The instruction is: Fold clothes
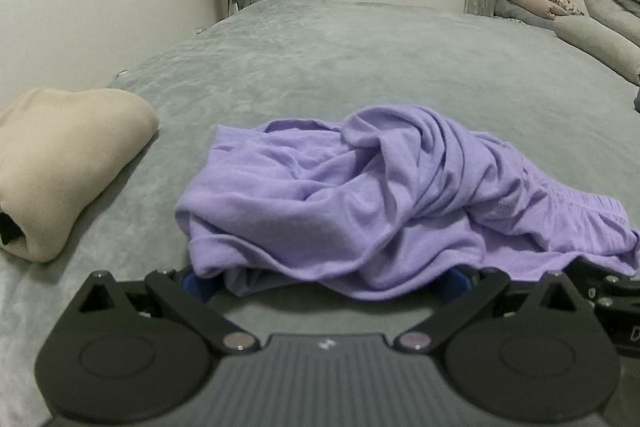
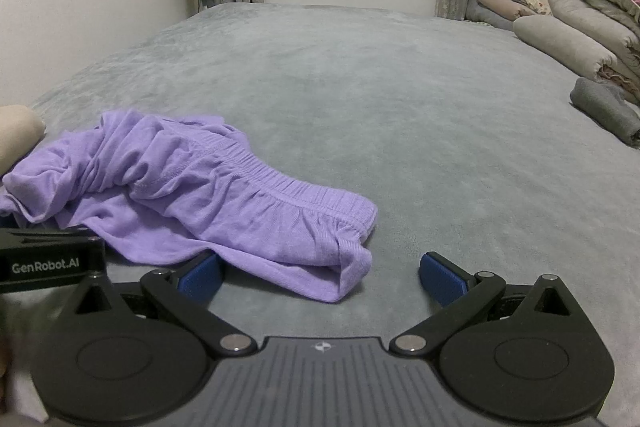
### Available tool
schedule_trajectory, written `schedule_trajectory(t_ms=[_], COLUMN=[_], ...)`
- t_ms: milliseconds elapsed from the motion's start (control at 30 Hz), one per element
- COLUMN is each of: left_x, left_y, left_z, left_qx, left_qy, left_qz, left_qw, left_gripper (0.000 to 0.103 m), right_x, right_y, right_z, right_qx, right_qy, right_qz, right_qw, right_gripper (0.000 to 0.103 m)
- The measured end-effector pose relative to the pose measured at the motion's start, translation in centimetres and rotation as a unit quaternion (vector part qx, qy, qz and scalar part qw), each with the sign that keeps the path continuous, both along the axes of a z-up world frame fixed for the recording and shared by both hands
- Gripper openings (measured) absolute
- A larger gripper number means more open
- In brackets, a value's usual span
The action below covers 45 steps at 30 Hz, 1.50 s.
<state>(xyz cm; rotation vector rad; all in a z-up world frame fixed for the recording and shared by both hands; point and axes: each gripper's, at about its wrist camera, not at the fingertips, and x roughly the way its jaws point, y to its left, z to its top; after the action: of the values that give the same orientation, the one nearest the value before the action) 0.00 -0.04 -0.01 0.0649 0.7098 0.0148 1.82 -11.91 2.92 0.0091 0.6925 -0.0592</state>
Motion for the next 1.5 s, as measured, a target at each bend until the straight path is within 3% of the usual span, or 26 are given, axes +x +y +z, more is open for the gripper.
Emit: schedule_trajectory(t_ms=[833,1100,1233,1333,1500], left_x=[-0.7,-4.7,-7.4,-8.7,-9.4], left_y=[0.1,-0.9,-0.5,-0.2,-0.6], left_z=[1.0,3.3,4.0,5.6,6.7], left_qx=[0.006,0.047,0.051,0.035,0.060], left_qy=[0.011,0.032,0.047,0.029,-0.012], left_qz=[-0.003,-0.056,-0.070,-0.068,-0.069], left_qw=[0.9999,0.9968,0.9952,0.9967,0.9957], left_gripper=[0.103,0.103,0.103,0.103,0.103], right_x=[-0.5,-1.9,-3.2,-3.7,-4.3], right_y=[-0.3,-1.4,-0.7,-0.1,0.4], right_z=[1.7,5.1,5.9,6.2,6.3], right_qx=[0.012,0.059,0.040,0.033,0.031], right_qy=[0.018,0.041,0.058,0.061,0.074], right_qz=[-0.003,-0.013,0.006,0.014,0.007], right_qw=[1.000,0.997,0.998,0.998,0.997], right_gripper=[0.103,0.103,0.103,0.103,0.103])
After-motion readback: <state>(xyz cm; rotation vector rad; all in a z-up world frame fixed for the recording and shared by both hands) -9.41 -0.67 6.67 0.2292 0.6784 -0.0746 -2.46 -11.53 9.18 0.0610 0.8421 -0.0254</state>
